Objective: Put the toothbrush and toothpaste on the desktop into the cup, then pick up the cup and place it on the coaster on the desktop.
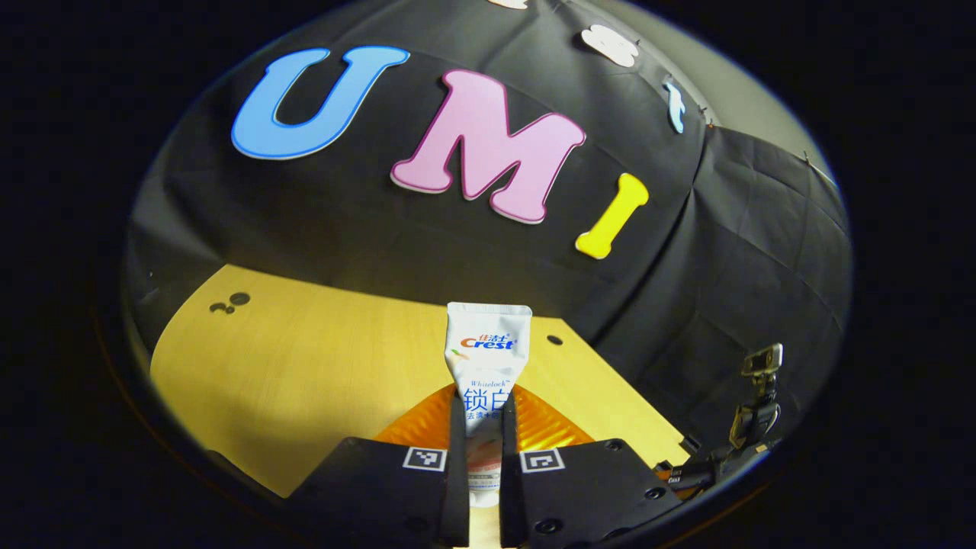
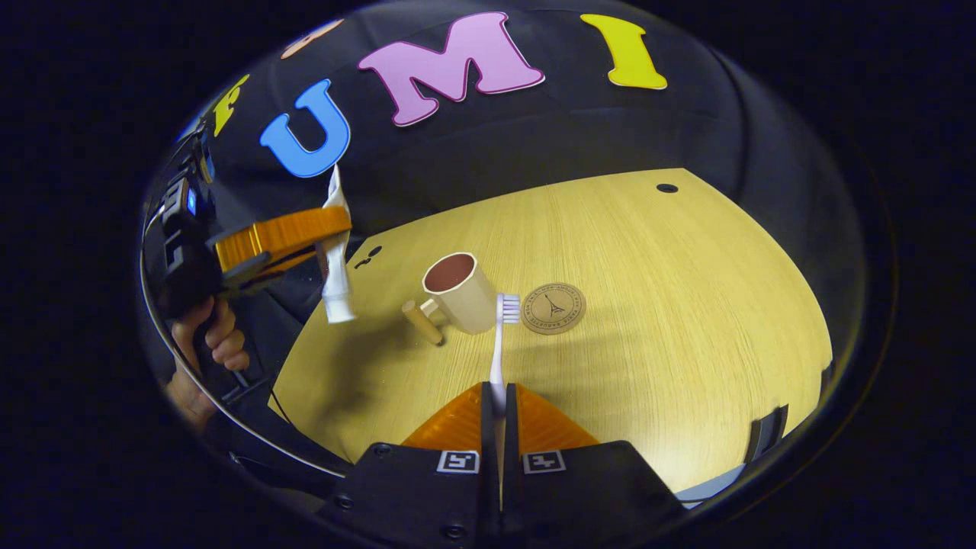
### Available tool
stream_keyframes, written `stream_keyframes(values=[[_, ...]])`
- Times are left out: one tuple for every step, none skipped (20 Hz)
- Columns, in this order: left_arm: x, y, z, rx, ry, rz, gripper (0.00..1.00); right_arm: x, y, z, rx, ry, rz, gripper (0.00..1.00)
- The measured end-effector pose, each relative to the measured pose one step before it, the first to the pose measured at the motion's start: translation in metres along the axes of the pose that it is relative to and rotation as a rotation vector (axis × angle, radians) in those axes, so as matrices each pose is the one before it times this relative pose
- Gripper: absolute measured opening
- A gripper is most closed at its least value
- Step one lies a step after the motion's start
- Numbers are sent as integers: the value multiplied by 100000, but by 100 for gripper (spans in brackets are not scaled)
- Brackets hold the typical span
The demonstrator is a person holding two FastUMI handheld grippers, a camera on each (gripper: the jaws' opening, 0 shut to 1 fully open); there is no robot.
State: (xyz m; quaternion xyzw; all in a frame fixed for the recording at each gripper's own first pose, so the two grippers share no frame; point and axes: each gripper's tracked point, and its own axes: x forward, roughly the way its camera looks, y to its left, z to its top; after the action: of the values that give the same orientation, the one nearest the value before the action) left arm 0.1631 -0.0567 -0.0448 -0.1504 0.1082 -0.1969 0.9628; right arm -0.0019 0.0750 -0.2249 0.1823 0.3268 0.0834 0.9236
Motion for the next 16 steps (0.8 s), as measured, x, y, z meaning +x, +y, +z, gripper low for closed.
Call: stream_keyframes(values=[[843, -486, 1096, 1101, -2902, -1411, 21, -307, -372, -106, 421, -89, -358, 6], [589, -309, 761, 843, -1977, -791, 20, -299, -559, -30, 359, 9, -476, 6], [715, -241, 476, 897, -1861, -332, 20, -311, -331, -39, 422, -154, -404, 6], [711, -97, 361, 551, -1656, -192, 20, -224, -423, 43, 584, -37, -437, 6], [613, -133, 302, -67, -1273, -281, 20, -228, -463, -63, 416, -123, -462, 6], [740, -25, -107, -296, -823, -22, 20, -169, -555, 28, 33, -15, -689, 6], [744, 187, -182, -411, -249, 440, 20, -258, -566, -60, -50, 117, -630, 6], [834, 368, -426, 31, -133, 922, 20, -171, -571, -4, 103, 51, -703, 6], [807, 484, -527, 635, 560, 1244, 20, -242, -615, -27, 146, -30, -781, 6], [903, 522, -788, 969, 871, 1366, 20, -260, -664, 179, 126, -154, -793, 6], [741, 500, -689, 1166, 1210, 1552, 20, -296, -640, -74, 116, -32, -1049, 6], [690, 461, -908, 935, 1488, 1500, 20, -285, -562, 52, 310, -203, -779, 6], [544, 341, -714, 393, 1450, 1176, 20, -295, -472, 1, 353, -325, -772, 6], [442, 252, -701, -341, 1479, 1041, 20, -231, -496, 218, 412, -332, -768, 6], [319, 107, -629, -903, 1412, 765, 20, -234, -236, -15, 530, -316, -557, 6], [398, 24, -712, -587, 1446, 419, 20, -170, -320, 71, 483, -392, -520, 6]])
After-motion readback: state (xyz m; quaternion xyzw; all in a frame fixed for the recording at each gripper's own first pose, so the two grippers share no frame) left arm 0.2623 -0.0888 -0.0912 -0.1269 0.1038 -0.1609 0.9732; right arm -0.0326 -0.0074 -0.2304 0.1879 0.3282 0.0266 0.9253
